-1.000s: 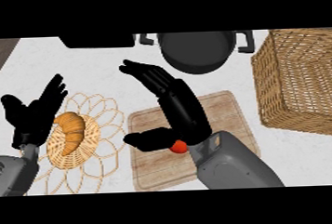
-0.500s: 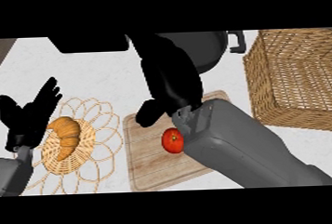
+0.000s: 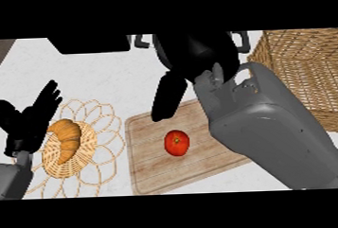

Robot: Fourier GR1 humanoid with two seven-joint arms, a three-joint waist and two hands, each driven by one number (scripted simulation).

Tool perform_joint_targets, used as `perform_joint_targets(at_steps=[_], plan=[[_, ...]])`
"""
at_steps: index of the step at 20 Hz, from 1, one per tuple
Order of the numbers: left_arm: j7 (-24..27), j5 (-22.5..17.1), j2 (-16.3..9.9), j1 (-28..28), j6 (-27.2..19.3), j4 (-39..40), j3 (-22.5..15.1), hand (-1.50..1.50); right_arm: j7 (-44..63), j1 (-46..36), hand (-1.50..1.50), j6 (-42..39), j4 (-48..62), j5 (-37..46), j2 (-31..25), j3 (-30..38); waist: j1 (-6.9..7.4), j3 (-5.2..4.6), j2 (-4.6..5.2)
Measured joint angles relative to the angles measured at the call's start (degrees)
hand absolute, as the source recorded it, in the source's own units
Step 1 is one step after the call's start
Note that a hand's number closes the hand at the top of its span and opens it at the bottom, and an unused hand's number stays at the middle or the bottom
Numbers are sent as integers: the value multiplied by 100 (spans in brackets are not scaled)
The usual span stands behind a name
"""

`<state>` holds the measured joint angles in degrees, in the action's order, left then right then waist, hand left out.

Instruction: Pick the tomato from the cutting board and place it in the basket

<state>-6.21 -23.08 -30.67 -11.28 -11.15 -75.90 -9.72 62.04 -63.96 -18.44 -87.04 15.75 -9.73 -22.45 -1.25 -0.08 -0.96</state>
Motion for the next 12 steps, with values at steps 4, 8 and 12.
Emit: perform_joint_targets(at_steps=[4, 8, 12], plan=[[-9, 31, 13, -34, 0, 67, 54, 0, 162, 118, -150, -281, -393, -770, -209, 261, -47, 4, 5], [-52, -16, -39, 34, 94, 6, 154, 0, 337, 526, -150, -350, -1151, -1380, -511, 479, -52, 6, 7], [-81, 45, 7, -10, 101, -19, 198, 0, 364, 1171, -150, -278, -2045, -1435, -788, 496, -30, 9, 29]])
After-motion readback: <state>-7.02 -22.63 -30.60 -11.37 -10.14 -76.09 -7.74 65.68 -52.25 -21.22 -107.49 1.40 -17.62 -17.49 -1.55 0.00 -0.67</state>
